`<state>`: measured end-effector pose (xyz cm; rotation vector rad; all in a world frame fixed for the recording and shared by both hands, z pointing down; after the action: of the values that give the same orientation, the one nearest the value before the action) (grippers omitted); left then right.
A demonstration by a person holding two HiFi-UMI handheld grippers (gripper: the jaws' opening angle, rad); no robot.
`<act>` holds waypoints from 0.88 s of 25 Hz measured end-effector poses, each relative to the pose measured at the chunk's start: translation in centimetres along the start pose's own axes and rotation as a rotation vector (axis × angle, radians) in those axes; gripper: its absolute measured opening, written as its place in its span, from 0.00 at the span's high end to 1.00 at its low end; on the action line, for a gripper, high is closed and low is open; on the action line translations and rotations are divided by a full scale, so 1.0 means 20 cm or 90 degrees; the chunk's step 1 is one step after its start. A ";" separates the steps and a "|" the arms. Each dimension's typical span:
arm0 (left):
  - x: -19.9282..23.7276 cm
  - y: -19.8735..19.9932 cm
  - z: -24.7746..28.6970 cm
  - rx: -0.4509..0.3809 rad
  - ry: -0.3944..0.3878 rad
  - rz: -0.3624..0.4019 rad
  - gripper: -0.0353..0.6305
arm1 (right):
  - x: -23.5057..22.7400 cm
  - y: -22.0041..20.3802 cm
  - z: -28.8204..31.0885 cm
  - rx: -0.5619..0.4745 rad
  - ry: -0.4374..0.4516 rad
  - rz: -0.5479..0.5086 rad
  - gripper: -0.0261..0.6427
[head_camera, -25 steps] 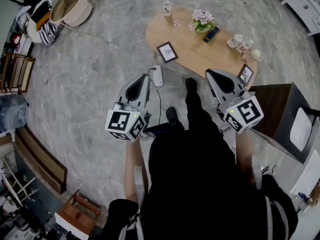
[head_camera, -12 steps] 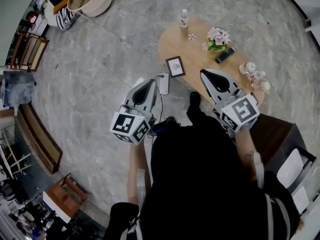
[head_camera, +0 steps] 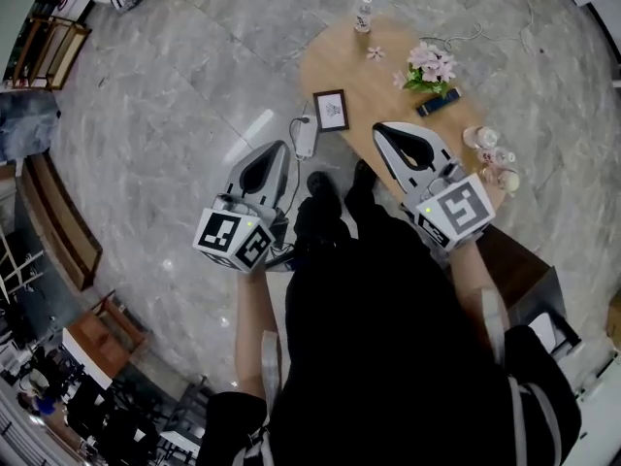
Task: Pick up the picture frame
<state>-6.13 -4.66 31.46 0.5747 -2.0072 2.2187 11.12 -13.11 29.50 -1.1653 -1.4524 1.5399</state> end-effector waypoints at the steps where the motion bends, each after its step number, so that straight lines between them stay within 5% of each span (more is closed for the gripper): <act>1: 0.02 -0.02 0.00 0.000 0.005 -0.010 0.93 | -0.01 -0.02 0.01 0.004 0.003 0.004 0.94; 9: 0.24 -0.29 0.09 0.001 0.025 -0.085 0.93 | -0.09 -0.18 0.09 0.047 0.002 0.016 0.94; 22: 0.65 -1.09 0.34 0.086 0.028 -0.191 0.88 | -0.20 -0.59 0.28 0.121 0.011 0.046 0.94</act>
<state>-9.76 -10.75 56.63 0.7770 -1.6347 2.1705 6.32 -17.38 41.53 -1.1248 -1.2342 1.6740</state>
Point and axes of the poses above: the fingertips, and each gripper's own axes: z forward along the fingers, x to its left, y out of its top, the point moved 4 cm from there along -z, backward along the fingers, and after that the axes turned 15 degrees about -x, right-handed, at the moved point
